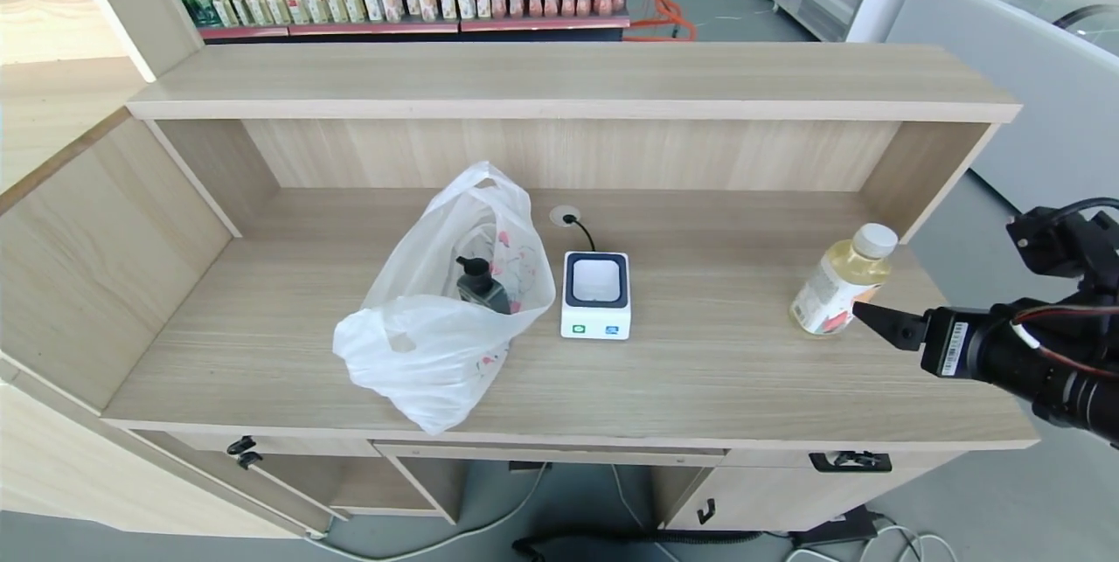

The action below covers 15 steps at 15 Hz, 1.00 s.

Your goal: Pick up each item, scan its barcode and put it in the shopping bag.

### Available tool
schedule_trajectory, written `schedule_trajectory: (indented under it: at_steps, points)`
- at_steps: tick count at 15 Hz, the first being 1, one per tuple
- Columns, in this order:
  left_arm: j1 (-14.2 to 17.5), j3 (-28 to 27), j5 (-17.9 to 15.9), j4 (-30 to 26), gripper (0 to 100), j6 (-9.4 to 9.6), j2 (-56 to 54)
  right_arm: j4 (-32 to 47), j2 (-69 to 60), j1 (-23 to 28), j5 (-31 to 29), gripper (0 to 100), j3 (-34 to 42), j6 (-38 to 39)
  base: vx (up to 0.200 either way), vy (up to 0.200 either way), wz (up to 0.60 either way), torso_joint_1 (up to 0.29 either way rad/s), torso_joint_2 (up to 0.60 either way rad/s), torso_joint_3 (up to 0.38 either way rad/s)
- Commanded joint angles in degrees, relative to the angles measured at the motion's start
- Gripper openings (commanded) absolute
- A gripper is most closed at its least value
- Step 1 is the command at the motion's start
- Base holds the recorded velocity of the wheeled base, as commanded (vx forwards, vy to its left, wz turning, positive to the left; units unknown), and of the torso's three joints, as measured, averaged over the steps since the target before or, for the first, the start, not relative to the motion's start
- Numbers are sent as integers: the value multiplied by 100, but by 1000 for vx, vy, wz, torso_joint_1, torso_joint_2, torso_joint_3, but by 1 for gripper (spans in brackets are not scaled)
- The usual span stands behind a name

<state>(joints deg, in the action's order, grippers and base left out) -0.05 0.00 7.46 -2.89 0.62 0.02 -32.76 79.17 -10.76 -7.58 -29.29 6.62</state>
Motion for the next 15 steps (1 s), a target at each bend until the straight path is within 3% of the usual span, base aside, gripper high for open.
schedule_trajectory:
  at_steps: [1, 6, 15]
  points:
    - [-4, 0, 1, -1, 100, 8, 6, -3, 143, 180, -77, 100, 64, 6, 0, -200, 0, 2, 2, 7]
    - [-4, 0, 1, -1, 100, -9, 6, -293, 996, 892, -490, 100, -208, 24, 0, -40, 0, 0, 0, 1]
    - [-4, 0, 1, -1, 100, -9, -2, -1980, 2595, 444, -129, 100, -595, -293, 0, 0, 0, 0, 0, 0]
